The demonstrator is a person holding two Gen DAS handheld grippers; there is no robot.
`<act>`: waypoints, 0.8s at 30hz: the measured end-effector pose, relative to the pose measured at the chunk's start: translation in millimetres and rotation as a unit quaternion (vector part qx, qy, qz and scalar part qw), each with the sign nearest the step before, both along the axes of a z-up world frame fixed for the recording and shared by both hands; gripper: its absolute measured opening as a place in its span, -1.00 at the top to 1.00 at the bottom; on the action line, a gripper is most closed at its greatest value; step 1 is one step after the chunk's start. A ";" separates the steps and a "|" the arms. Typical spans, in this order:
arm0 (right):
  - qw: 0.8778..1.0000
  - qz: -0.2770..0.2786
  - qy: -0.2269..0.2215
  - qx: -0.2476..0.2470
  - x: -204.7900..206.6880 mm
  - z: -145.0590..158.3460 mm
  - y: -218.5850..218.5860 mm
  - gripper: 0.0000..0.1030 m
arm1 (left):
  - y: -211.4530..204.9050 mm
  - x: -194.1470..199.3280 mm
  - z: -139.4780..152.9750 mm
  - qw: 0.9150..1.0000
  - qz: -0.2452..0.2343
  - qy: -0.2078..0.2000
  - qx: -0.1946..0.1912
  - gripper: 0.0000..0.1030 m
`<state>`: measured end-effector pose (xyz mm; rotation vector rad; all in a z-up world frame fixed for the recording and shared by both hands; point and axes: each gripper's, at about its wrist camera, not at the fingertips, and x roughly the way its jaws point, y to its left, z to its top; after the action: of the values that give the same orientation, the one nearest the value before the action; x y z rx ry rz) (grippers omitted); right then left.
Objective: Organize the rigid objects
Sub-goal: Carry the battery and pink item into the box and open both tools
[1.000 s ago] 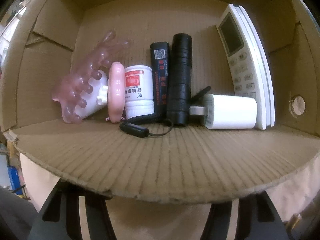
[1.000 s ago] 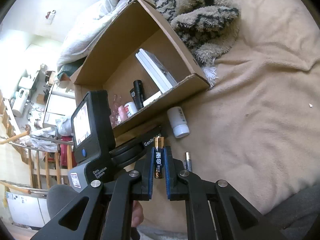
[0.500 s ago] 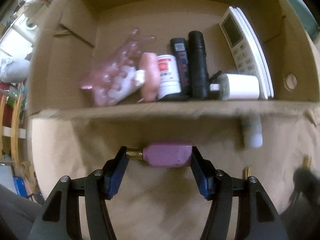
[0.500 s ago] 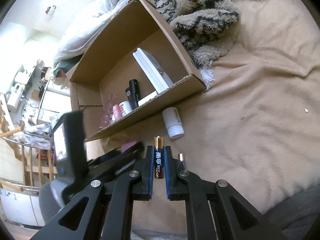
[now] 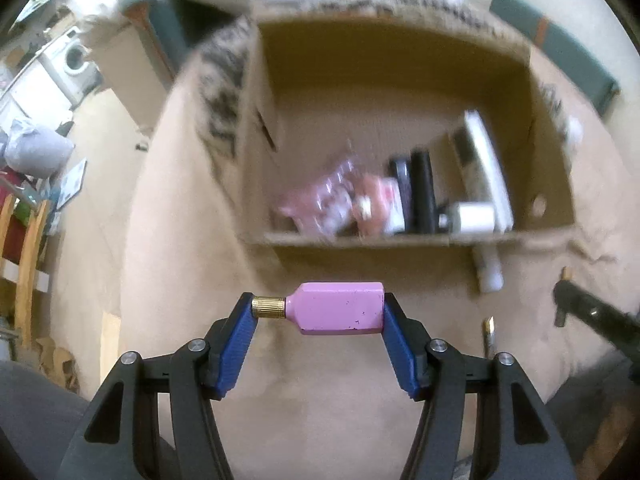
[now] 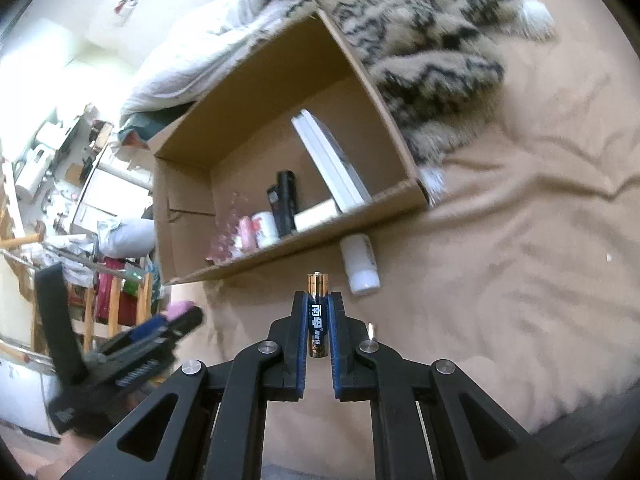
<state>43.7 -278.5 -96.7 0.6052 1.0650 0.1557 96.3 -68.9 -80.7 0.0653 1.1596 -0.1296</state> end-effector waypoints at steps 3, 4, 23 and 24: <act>0.999 0.012 -0.024 -0.020 6.7 13.3 5.7 0.79 | 12.3 4.2 23.0 0.999 0.009 -0.031 -0.025 -0.13; 0.999 0.017 -0.032 -0.027 9.9 18.4 8.1 0.79 | 21.1 13.2 31.0 0.999 0.012 -0.040 -0.027 -0.13; 0.995 0.051 -0.057 -0.071 106.0 19.8 21.2 0.79 | -6.4 102.3 24.3 0.994 0.016 -0.103 -0.043 -0.13; 0.995 0.050 -0.048 -0.066 106.7 13.2 20.5 0.79 | -6.8 103.4 18.8 0.994 0.015 -0.103 -0.042 -0.13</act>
<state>150.4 -258.0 -83.5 0.4223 1.0041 0.1987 199.8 -75.7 -61.9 -0.0130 0.9474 -0.1424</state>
